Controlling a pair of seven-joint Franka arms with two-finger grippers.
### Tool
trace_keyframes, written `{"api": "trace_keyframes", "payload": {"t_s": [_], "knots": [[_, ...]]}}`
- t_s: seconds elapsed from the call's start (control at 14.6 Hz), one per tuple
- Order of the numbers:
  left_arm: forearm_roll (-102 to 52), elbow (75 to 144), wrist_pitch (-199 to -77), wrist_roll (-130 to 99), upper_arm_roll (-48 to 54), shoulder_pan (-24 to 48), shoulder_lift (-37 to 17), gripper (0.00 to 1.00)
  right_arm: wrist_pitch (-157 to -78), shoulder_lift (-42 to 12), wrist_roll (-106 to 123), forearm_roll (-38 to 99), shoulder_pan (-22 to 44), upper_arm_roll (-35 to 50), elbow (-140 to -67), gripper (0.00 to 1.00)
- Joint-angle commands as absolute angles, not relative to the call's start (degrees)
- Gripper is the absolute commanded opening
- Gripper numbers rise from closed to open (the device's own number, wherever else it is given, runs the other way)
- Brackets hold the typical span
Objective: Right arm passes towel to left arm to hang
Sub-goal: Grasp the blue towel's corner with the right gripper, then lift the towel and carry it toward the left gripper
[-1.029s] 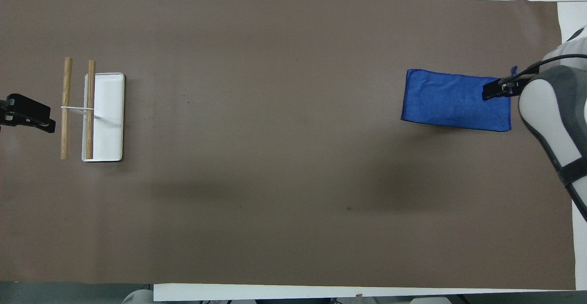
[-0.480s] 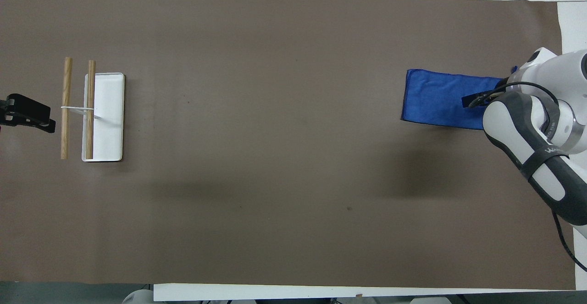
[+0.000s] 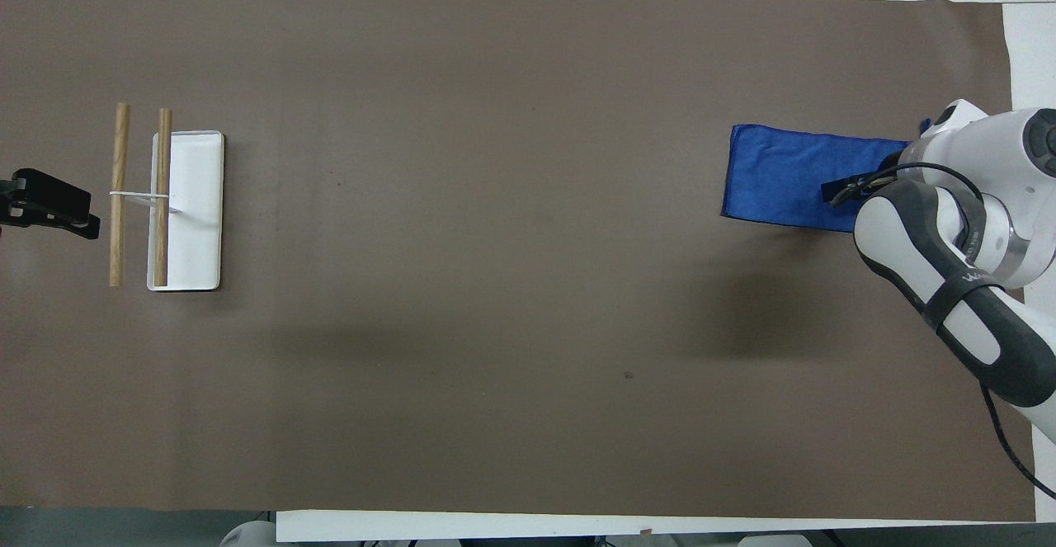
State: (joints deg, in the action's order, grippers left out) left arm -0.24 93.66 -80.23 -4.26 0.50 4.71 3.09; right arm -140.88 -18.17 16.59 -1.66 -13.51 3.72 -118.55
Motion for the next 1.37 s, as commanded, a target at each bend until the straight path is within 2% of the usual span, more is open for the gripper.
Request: {"api": "trace_keyframes", "payload": {"t_s": [0.0,0.14,0.27,0.34,0.41,0.62,0.89,1.17,1.3], "knots": [[-0.09,95.36,-81.39,-4.22,0.62,4.39,4.39,1.00,-143.08,-18.63,18.46,-1.14,-14.24,4.31,-119.27,0.86],[-0.18,95.36,-81.30,-4.22,0.62,4.39,4.39,1.00,-143.00,-18.63,18.54,-1.14,-14.33,4.31,-119.27,0.54],[-0.18,95.36,-81.30,-4.22,0.62,4.39,4.39,1.00,-142.65,-18.63,18.46,-1.14,-14.24,4.39,-119.27,0.16],[-0.18,95.36,-81.30,-4.22,0.62,4.39,4.39,1.00,-142.56,-18.63,18.37,-1.14,-14.24,4.39,-119.18,0.03],[-0.09,95.36,-81.30,-4.22,0.62,4.39,4.39,1.00,-142.38,-18.63,18.37,-1.14,-14.24,4.39,-119.18,0.00],[-0.17,95.36,-81.30,-4.22,0.62,4.39,4.39,1.00,-140.99,-18.28,17.32,-0.97,-14.33,4.66,-118.48,0.00],[-0.18,95.36,-81.30,-4.22,0.62,4.39,4.39,1.00,-128.97,-15.22,5.58,-0.88,-14.41,8.42,-115.41,0.00],[-0.18,95.36,-81.30,-4.22,0.62,4.39,4.39,1.00,-114.99,-12.31,-17.86,-0.88,-14.33,19.21,-109.18,0.00],[-0.18,95.36,-81.30,-4.22,0.62,4.39,4.39,1.00,-111.98,-12.30,-32.70,-0.44,-14.33,26.42,-105.83,0.00]]}}
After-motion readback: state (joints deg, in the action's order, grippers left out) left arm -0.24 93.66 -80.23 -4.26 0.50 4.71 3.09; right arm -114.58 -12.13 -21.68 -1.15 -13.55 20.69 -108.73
